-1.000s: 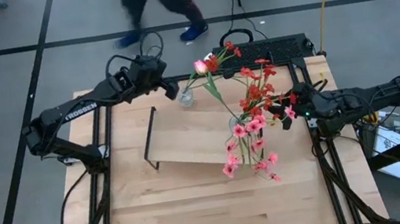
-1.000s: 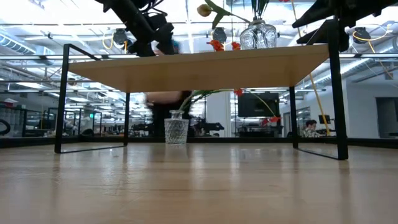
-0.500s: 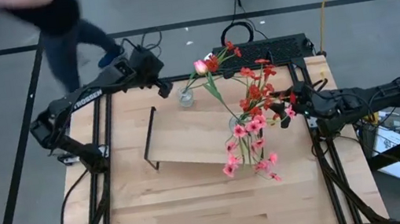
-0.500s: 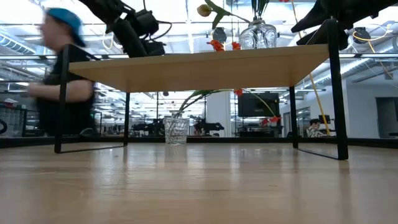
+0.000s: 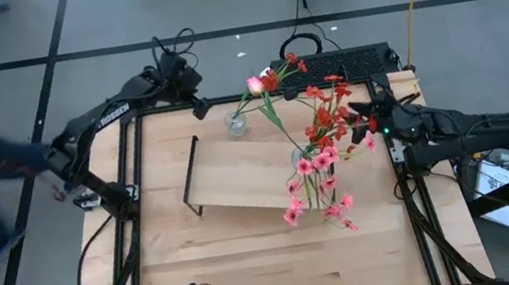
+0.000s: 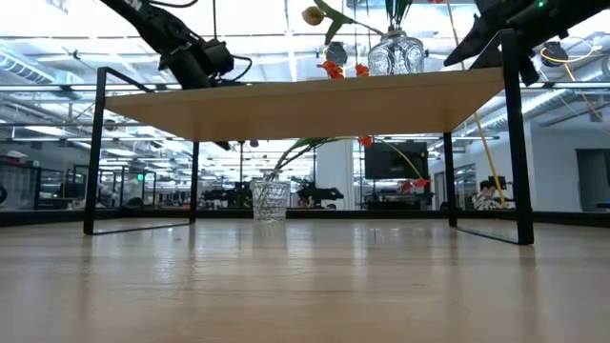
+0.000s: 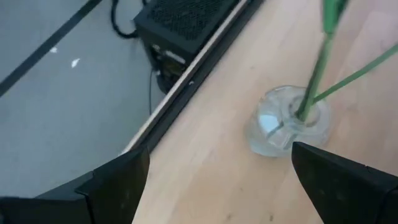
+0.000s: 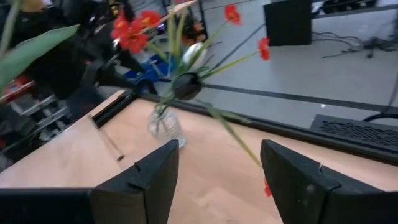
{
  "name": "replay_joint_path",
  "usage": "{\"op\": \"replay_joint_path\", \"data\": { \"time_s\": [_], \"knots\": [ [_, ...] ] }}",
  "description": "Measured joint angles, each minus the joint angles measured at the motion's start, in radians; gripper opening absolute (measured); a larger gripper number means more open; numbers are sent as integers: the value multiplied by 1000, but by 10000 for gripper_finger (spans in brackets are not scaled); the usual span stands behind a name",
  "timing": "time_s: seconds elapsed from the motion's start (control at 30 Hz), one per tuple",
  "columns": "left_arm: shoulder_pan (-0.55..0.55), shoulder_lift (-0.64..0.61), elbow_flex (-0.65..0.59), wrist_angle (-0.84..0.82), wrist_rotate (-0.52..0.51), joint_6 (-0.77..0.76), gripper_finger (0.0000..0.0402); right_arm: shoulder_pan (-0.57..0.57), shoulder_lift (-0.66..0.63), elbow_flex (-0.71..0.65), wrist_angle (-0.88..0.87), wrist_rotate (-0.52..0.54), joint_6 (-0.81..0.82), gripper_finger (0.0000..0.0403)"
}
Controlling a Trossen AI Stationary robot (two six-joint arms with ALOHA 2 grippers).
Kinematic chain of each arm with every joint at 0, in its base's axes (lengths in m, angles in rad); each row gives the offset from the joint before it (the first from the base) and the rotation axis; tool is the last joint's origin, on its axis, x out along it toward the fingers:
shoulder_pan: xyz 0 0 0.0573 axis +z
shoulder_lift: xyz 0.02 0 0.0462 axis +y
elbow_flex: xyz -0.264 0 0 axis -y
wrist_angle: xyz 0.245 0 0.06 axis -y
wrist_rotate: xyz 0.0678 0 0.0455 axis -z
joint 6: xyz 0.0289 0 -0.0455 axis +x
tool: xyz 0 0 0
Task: Pick and place flowers into a vace then onto a shelf
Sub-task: Put the transparent flower vase on the shelf
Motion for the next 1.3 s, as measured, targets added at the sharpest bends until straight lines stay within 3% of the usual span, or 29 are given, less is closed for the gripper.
{"op": "replay_joint_path", "data": {
  "time_s": [0.17,0.5,1.3],
  "knots": [
    [-27,79,0,-8,91,41,397,-75,10,0,0,-3,0,219],
    [-63,133,1,93,168,77,397,-140,15,0,0,-9,32,219],
    [-164,236,-1,198,116,144,397,-152,64,0,-1,-10,96,219]
  ]
}}
